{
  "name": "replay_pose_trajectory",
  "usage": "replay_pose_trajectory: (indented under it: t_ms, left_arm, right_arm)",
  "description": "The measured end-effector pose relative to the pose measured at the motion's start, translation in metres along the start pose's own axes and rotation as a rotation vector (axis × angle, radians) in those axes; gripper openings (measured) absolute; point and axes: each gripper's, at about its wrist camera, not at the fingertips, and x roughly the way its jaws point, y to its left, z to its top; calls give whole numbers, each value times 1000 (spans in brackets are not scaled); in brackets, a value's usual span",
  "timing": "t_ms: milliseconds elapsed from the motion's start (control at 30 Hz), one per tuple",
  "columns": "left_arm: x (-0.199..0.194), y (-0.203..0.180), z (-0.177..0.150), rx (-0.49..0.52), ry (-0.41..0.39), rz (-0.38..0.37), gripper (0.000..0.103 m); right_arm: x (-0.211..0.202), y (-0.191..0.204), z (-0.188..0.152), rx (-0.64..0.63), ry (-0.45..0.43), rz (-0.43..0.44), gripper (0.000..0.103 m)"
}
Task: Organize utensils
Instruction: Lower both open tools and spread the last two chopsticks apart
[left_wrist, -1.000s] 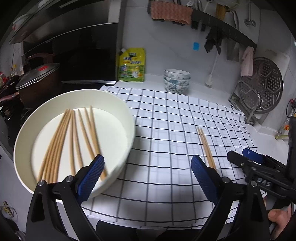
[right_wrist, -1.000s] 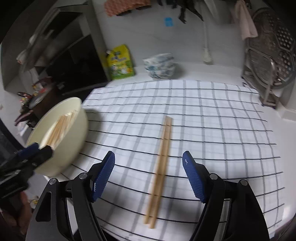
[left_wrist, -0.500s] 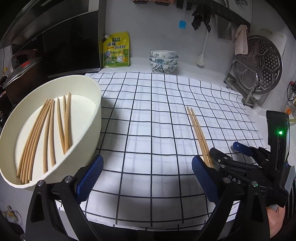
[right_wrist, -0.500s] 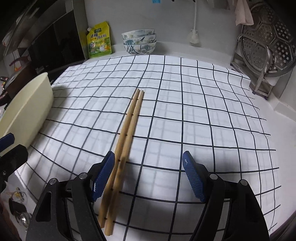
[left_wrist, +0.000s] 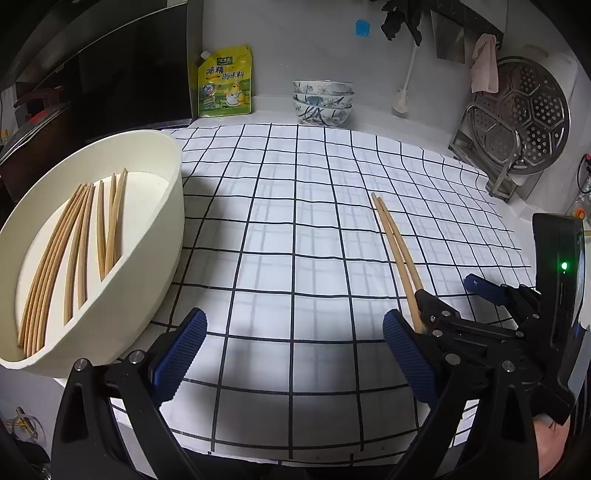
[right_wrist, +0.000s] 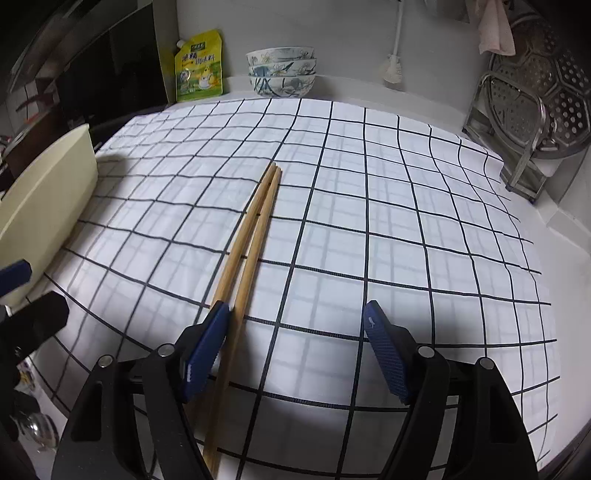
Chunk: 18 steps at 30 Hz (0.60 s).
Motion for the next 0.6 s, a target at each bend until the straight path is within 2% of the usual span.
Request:
replay_pose_trajectory:
  t_ms: [33, 100, 167, 267, 367, 600]
  left_arm:
    - [0, 0, 0, 0, 0, 1, 94]
    - [2, -2, 0, -3, 3, 2, 94]
    - [6, -4, 1, -5, 8, -2, 94]
    - [10, -12, 1, 3, 8, -6, 94]
    - [18, -23, 2, 15, 12, -15, 94]
    - [50, -48, 8, 47, 76, -27, 95]
  right_arm:
    - [-1, 0, 0, -2, -5, 1, 70]
    - [-1, -1, 0, 0, -6, 13, 57]
    - [-2, -2, 0, 3, -10, 23, 35]
    - [-3, -5, 0, -1, -11, 20, 21]
    - [-4, -14, -1, 24, -7, 30, 12]
    - [-8, -49, -6, 106, 0, 49, 10]
